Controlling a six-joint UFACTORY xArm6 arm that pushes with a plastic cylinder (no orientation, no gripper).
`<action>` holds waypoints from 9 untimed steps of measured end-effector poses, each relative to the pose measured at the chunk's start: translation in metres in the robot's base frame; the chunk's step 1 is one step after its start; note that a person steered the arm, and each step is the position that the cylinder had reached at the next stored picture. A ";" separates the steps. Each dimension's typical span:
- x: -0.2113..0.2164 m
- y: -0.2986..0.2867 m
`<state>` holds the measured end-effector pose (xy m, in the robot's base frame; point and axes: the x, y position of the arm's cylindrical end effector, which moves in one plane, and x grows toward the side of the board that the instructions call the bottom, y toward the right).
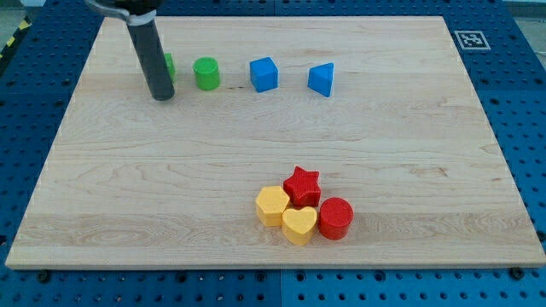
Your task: Place the red star top left of the red circle
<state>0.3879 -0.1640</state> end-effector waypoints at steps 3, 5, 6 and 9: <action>0.149 0.039; 0.185 0.047; 0.180 0.065; 0.144 0.166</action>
<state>0.5321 0.0022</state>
